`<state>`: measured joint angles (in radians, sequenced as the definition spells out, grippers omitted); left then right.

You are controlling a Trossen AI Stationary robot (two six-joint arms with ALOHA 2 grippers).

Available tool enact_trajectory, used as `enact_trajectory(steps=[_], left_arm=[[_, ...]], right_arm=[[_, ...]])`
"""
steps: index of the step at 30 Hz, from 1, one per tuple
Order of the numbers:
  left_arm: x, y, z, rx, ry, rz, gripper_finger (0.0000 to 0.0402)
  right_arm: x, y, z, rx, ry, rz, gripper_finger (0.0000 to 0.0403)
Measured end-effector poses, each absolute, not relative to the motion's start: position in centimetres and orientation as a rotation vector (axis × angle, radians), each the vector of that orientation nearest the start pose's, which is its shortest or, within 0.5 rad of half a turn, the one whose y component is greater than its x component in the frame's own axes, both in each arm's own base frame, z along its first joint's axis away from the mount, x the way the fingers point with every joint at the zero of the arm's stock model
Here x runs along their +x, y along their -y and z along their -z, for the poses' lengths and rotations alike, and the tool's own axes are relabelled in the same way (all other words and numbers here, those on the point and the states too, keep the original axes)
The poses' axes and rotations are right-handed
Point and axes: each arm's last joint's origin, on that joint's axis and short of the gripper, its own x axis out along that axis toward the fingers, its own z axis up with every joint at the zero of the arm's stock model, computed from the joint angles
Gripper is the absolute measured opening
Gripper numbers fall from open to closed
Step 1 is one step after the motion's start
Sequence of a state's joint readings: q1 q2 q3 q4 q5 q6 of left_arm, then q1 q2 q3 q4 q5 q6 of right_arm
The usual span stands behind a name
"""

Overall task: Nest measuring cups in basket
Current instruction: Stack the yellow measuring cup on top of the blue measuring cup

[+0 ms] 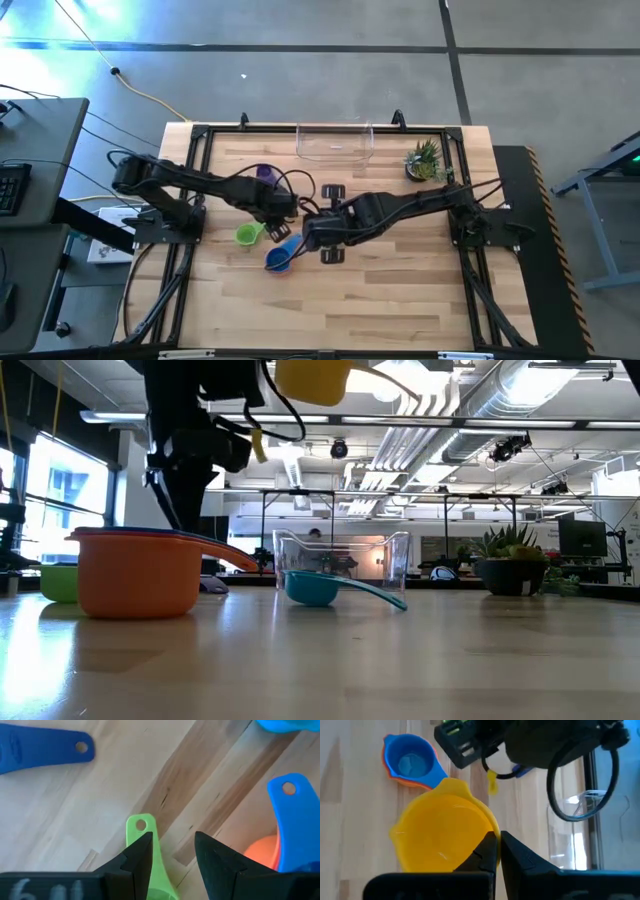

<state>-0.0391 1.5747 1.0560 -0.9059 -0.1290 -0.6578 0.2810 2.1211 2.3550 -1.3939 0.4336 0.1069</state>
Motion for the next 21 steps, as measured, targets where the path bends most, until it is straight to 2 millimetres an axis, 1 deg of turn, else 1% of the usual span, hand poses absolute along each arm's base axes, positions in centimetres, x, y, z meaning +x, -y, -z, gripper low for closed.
enact_trajectory(steps=[5, 9, 13, 21], left_arm=[[28.8, 0.8, -19.5, -0.464, -1.295, -0.519, 0.0138], [29.4, 1.0, -18.6, -0.5, -1.309, -0.491, 0.0138], [30.0, 1.3, -17.7, -0.534, -1.316, -0.475, 0.0138], [30.7, 1.9, -16.8, -0.562, -1.321, -0.44, 0.0138]], right_arm=[[40.7, -10.3, -35.8, -0.381, -1.08, 0.183, 0.0], [40.8, -10.0, -35.8, -0.423, -1.081, 0.174, 0.0], [40.9, -9.6, -35.8, -0.435, -1.089, 0.161, 0.0], [40.9, -9.6, -35.8, -0.443, -1.092, 0.159, 0.0]])
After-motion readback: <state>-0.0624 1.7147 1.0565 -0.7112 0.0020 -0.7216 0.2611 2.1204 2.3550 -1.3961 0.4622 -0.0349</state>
